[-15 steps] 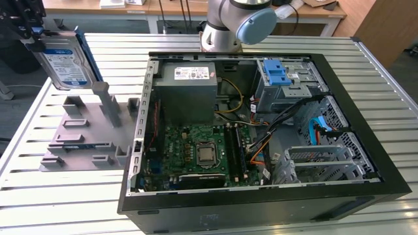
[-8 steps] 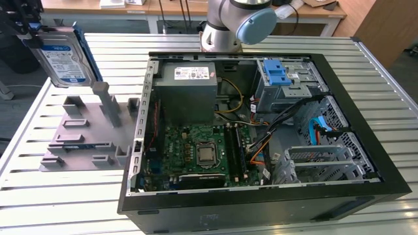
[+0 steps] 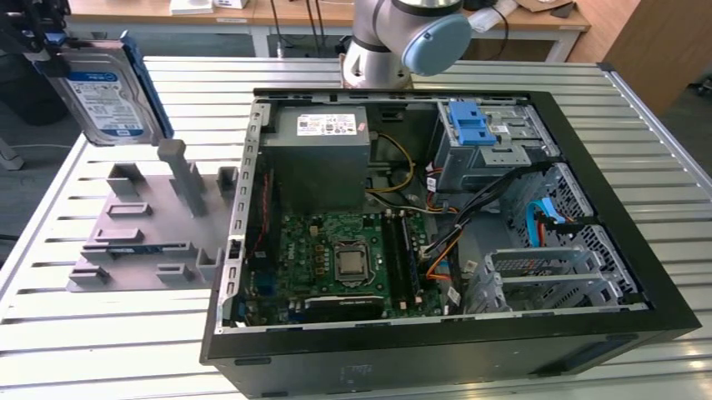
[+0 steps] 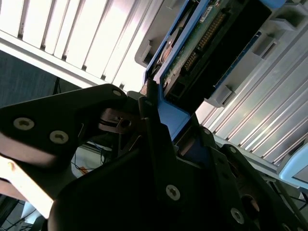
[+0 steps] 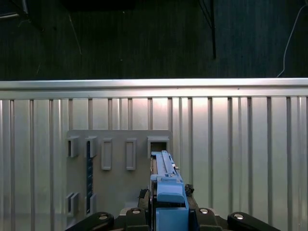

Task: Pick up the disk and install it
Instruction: 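Pick up the disk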

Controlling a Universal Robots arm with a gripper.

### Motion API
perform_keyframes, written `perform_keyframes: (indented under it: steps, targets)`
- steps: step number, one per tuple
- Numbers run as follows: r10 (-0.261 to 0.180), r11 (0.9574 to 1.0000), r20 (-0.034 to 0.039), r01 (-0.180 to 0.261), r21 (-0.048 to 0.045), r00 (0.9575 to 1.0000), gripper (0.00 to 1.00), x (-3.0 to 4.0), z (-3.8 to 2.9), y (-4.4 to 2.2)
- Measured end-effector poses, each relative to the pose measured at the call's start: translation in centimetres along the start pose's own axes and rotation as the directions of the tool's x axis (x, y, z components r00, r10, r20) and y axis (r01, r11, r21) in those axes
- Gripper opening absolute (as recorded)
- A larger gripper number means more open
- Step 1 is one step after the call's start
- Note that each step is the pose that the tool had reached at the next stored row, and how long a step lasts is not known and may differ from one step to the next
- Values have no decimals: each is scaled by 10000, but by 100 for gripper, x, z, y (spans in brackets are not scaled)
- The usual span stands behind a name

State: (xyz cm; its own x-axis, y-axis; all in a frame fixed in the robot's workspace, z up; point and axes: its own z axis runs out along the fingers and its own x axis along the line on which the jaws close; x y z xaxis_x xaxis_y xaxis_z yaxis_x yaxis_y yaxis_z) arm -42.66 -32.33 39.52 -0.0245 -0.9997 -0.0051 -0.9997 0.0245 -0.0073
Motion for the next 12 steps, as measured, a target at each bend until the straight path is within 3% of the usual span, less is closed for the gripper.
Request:
perform_keyframes:
  steps: [12]
  targets:
    - [0, 10000, 0, 0, 0, 10000, 36, -1, -128, -1]
